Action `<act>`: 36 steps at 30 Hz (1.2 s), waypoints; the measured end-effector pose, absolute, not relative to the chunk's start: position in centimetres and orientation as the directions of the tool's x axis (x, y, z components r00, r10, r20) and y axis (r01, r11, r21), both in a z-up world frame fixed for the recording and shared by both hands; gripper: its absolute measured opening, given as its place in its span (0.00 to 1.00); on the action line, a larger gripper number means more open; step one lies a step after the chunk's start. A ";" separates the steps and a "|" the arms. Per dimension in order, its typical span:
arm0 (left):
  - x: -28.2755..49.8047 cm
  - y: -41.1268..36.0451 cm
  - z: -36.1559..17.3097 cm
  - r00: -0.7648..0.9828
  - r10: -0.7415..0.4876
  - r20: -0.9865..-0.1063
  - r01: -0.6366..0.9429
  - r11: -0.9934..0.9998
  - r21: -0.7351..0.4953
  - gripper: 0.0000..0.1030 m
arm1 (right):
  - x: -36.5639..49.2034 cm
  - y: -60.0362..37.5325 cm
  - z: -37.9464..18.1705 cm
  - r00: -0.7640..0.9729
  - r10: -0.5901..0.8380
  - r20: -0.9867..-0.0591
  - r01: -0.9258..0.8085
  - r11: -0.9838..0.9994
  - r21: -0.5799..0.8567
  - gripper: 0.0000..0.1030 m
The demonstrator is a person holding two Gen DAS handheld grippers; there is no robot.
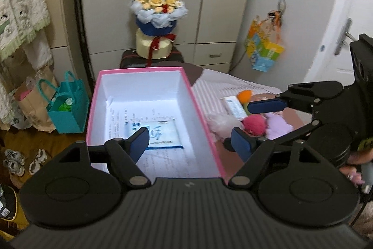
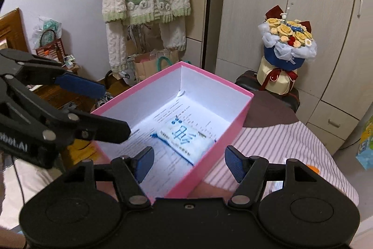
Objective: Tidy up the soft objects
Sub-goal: 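Move both grippers to the white-and-brown plush cat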
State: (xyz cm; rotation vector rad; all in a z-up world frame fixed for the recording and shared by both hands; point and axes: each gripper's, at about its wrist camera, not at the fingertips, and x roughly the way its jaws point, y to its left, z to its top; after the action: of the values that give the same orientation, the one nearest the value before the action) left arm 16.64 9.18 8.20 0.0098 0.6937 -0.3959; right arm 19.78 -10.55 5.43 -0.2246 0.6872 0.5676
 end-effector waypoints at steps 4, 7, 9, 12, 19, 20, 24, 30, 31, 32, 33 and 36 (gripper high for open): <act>15.0 7.9 8.1 0.676 -0.390 -0.625 0.414 0.903 -0.115 0.76 | 18.0 -13.9 5.8 0.615 0.454 -0.645 -0.568 0.822 0.037 0.70; 14.1 6.6 7.8 0.647 -0.419 -0.637 0.452 0.884 -0.122 0.76 | 16.7 -16.8 5.7 0.607 0.472 -0.639 -0.560 0.825 0.077 0.70; 13.4 5.8 7.5 0.632 -0.431 -0.644 0.467 0.875 -0.127 0.76 | 15.8 -18.7 5.5 0.606 0.479 -0.635 -0.548 0.830 0.103 0.70; 12.4 4.4 6.9 0.613 -0.448 -0.651 0.491 0.862 -0.130 0.76 | 14.2 -21.3 4.8 0.611 0.482 -0.627 -0.533 0.837 0.124 0.70; 10.9 0.6 4.3 0.556 -0.482 -0.677 0.543 0.827 -0.143 0.76 | 10.7 -25.3 1.1 0.627 0.458 -0.630 -0.508 0.854 0.115 0.71; 10.9 0.0 3.8 0.542 -0.491 -0.682 0.556 0.818 -0.148 0.76 | 10.4 -25.7 0.5 0.623 0.457 -0.635 -0.509 0.853 0.115 0.71; 11.4 -2.7 2.1 0.481 -0.517 -0.708 0.598 0.784 -0.167 0.76 | 9.9 -27.2 -2.6 0.616 0.447 -0.648 -0.494 0.860 0.124 0.71; 13.1 -6.2 -0.1 0.449 -0.527 -0.722 0.638 0.754 -0.153 0.76 | 10.0 -29.4 -6.3 0.639 0.447 -0.626 -0.484 0.866 0.125 0.72; 13.4 -6.8 -0.4 0.453 -0.527 -0.720 0.640 0.754 -0.149 0.76 | 10.3 -29.6 -7.1 0.648 0.436 -0.625 -0.487 0.867 0.100 0.72; 13.7 -7.2 -0.8 0.457 -0.527 -0.717 0.638 0.756 -0.149 0.76 | 10.5 -29.6 -7.8 0.653 0.420 -0.630 -0.490 0.869 0.071 0.72; 14.0 -7.7 -1.2 0.454 -0.531 -0.715 0.640 0.753 -0.154 0.76 | 10.8 -29.8 -8.7 0.658 0.412 -0.630 -0.496 0.867 0.050 0.72; 15.2 -8.7 -2.5 0.414 -0.553 -0.723 0.646 0.738 -0.194 0.76 | 11.6 -30.3 -10.3 0.654 0.437 -0.618 -0.511 0.857 0.065 0.72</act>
State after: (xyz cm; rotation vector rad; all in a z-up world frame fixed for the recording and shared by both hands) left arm 15.25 -8.71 -2.55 0.1221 0.8596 -0.7556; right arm 11.57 -30.29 -10.35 -0.1188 0.6688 0.5389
